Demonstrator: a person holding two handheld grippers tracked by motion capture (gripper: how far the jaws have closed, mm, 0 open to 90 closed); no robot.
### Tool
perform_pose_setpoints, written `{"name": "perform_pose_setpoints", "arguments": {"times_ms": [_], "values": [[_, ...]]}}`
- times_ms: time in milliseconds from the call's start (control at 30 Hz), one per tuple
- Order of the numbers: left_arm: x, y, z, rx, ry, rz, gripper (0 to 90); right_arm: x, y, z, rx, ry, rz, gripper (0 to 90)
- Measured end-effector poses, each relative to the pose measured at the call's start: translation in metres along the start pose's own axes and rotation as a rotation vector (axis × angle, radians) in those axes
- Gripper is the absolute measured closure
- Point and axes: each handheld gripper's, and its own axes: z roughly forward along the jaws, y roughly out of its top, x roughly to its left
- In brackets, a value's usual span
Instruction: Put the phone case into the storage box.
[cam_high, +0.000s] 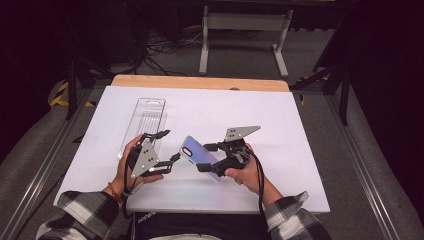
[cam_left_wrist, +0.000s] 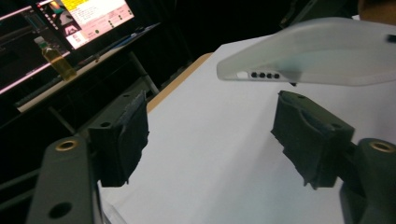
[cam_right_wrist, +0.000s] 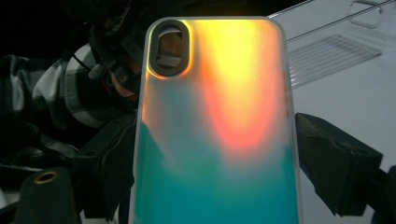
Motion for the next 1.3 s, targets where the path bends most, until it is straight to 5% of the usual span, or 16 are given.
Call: {"name": "perform_pose_setpoints", "arguments": {"times_ms": [333,700,933,1300], "values": [[-0.010,0.012,-0.001,-0.049,-0.010,0.096,49.7,0.001,-0.002,0.004,-0.017,0.107,0.031,17.2],[-0.013,0.015,-0.002,-0.042,-0.012,0.183,68.1,-0.002,-0.004,0.004,-0.006,0.168,0.058,17.2],[-0.017,0.016,-0.004,-0.040,0.008,0.230,80.3,-0.004,-0.006,0.005,0.007,0.173,0.071,17.2],[-0.021,0.016,-0.003,-0.021,0.037,0.302,85.7,-0.005,-0.007,0.007,0.022,0.179,0.090,17.2]]}}
